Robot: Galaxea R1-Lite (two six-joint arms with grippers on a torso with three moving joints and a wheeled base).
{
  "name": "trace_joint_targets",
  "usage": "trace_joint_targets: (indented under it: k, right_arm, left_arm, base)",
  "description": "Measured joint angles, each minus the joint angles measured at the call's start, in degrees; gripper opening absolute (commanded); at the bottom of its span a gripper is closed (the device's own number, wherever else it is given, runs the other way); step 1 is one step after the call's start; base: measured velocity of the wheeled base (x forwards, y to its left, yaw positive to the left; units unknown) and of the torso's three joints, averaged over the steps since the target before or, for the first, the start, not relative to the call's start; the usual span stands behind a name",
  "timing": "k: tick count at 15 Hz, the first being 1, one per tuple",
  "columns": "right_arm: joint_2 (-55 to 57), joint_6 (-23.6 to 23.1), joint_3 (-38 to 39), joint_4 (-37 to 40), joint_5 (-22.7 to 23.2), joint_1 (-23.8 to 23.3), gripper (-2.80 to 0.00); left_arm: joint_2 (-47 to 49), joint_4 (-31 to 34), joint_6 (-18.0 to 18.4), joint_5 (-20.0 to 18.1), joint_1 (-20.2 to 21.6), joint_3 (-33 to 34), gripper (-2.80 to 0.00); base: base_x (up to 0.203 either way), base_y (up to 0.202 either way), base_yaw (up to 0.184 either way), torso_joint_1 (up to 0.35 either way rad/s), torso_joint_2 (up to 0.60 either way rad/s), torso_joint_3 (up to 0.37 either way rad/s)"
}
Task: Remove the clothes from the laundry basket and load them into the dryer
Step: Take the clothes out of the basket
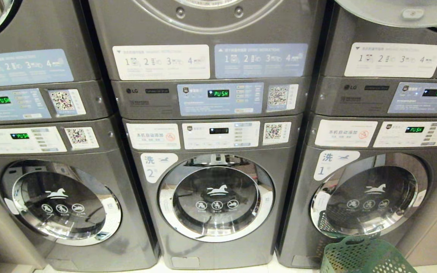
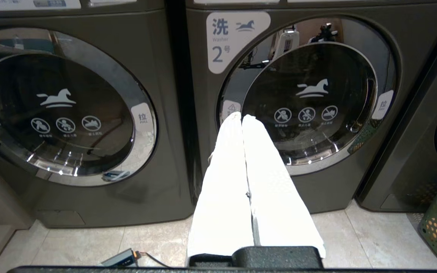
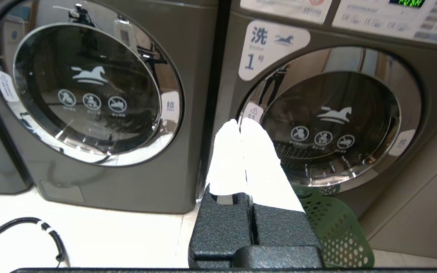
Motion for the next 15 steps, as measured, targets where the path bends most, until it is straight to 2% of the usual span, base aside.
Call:
trace_joint_targets:
  k: [15]
  right_arm:
    - [0.0, 0.2, 0.0, 0.0, 0.0, 0.0, -2.80]
  left_arm:
    - [0.0, 0.0, 0.0, 0.0, 0.0, 0.0, -2.80]
  base:
    - [0.000, 0.000, 0.000, -0.178, 0.50, 0.313]
